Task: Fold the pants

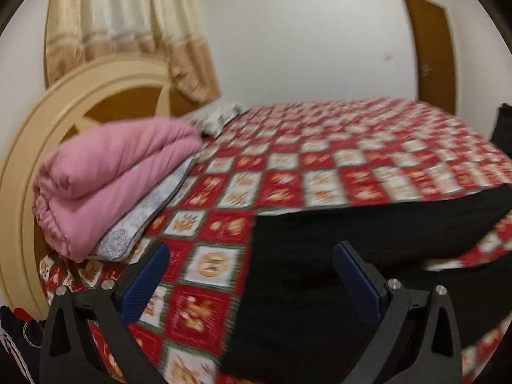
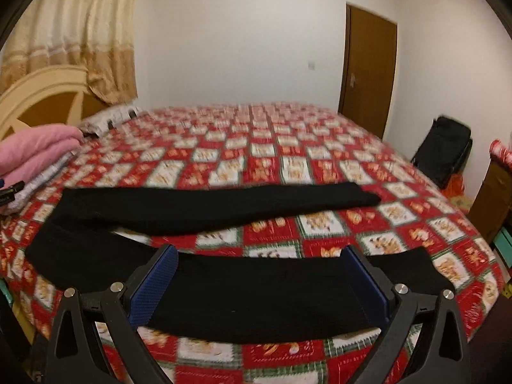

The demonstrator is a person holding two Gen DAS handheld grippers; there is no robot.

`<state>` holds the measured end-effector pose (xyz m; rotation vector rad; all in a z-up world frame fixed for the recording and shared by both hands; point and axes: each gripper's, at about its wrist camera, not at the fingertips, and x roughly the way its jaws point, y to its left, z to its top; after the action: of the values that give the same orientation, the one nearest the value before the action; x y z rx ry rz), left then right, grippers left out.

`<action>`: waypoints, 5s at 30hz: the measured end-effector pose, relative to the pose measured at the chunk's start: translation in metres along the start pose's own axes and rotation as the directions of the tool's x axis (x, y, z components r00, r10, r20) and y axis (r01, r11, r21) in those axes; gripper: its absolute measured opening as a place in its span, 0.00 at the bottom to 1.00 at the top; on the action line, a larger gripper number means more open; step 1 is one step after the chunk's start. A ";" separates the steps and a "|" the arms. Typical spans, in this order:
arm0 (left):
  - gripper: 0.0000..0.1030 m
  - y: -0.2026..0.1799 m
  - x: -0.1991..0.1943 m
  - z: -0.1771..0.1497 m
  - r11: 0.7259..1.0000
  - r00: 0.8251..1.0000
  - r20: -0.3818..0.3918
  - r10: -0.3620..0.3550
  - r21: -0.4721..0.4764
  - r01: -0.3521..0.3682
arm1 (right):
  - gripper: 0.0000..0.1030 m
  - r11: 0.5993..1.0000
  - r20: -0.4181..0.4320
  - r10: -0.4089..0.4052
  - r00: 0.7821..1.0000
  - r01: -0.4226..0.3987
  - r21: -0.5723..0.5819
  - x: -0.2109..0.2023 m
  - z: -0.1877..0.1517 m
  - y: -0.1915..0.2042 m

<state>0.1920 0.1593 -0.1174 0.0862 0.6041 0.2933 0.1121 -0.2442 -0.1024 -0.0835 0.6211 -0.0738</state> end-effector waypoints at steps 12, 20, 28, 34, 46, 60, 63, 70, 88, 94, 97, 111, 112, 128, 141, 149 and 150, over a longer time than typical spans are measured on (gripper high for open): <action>0.86 -0.015 0.152 0.015 0.994 0.967 -0.233 -0.104 0.011 0.109 | 0.99 0.999 -0.147 -0.051 0.988 0.049 -0.024 0.079 0.008 -0.036; 0.43 -0.011 0.203 0.007 0.957 0.895 -0.340 -0.289 -0.119 0.264 | 0.98 0.996 -0.170 -0.074 0.983 0.080 0.032 0.107 0.023 -0.083; 0.16 -0.017 0.205 0.016 0.939 0.874 -0.342 -0.344 -0.104 0.328 | 0.53 0.985 -0.245 -0.069 0.967 0.106 0.138 0.146 0.049 -0.150; 0.16 -0.014 0.214 0.020 0.930 0.854 -0.368 -0.367 -0.127 0.345 | 0.53 0.973 -0.321 -0.021 0.947 0.094 0.212 0.190 0.077 -0.203; 0.16 -0.017 0.217 0.016 0.931 0.854 -0.371 -0.365 -0.144 0.335 | 0.53 0.981 -0.396 -0.050 0.917 0.120 0.154 0.296 0.121 -0.244; 0.16 -0.028 0.221 0.018 0.946 0.860 -0.394 -0.323 -0.100 0.309 | 0.17 0.977 -0.475 0.049 0.878 0.058 0.206 0.363 0.108 -0.256; 0.16 -0.030 0.219 0.020 0.951 0.863 -0.401 -0.306 -0.091 0.295 | 0.08 0.971 -0.458 0.082 0.885 0.032 0.235 0.355 0.113 -0.258; 0.14 -0.014 0.199 0.030 0.933 0.873 -0.331 -0.357 -0.161 0.321 | 0.07 0.985 -0.325 0.040 0.945 0.018 0.173 0.283 0.134 -0.251; 0.15 0.048 0.086 0.004 0.818 0.844 -0.035 -0.536 -0.269 0.508 | 0.07 0.982 -0.079 0.103 0.992 -0.089 0.164 0.098 0.071 -0.262; 0.15 0.062 0.069 -0.033 0.789 0.821 -0.015 -0.570 -0.288 0.542 | 0.07 0.973 -0.119 0.103 0.988 -0.075 0.221 0.085 0.020 -0.277; 0.15 0.064 0.063 -0.050 0.783 0.811 -0.021 -0.584 -0.276 0.557 | 0.08 0.968 -0.143 0.117 0.983 -0.080 0.237 0.079 -0.003 -0.280; 0.48 0.088 0.034 -0.119 0.891 0.889 -0.079 -0.451 -0.096 0.444 | 0.42 0.946 -0.188 0.117 0.975 -0.052 0.319 0.032 -0.046 -0.301; 0.48 0.092 0.033 -0.122 0.894 0.892 -0.077 -0.445 -0.096 0.437 | 0.42 0.949 -0.187 0.110 0.976 -0.047 0.311 0.026 -0.045 -0.301; 0.47 0.083 0.003 -0.124 0.854 0.868 -0.039 -0.494 -0.210 0.476 | 0.42 0.949 -0.196 0.289 0.937 -0.308 -0.075 -0.026 -0.032 -0.079; 0.41 0.059 0.020 -0.125 0.863 0.870 -0.073 -0.487 -0.195 0.466 | 0.42 0.754 -0.288 0.306 0.908 -0.415 -0.509 0.055 -0.077 0.153; 0.39 0.065 0.019 -0.125 0.841 0.859 -0.043 -0.511 -0.233 0.489 | 0.42 0.668 -0.255 0.286 0.924 -0.383 -0.638 0.064 -0.097 0.203; 0.39 0.064 0.019 -0.125 0.839 0.857 -0.042 -0.514 -0.235 0.491 | 0.42 0.655 -0.242 0.277 0.930 -0.367 -0.660 0.063 -0.100 0.209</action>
<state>0.1198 0.2254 -0.2199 -0.3015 0.6717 -0.1544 0.1140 -0.0482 -0.2405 -0.7151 0.7519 0.5249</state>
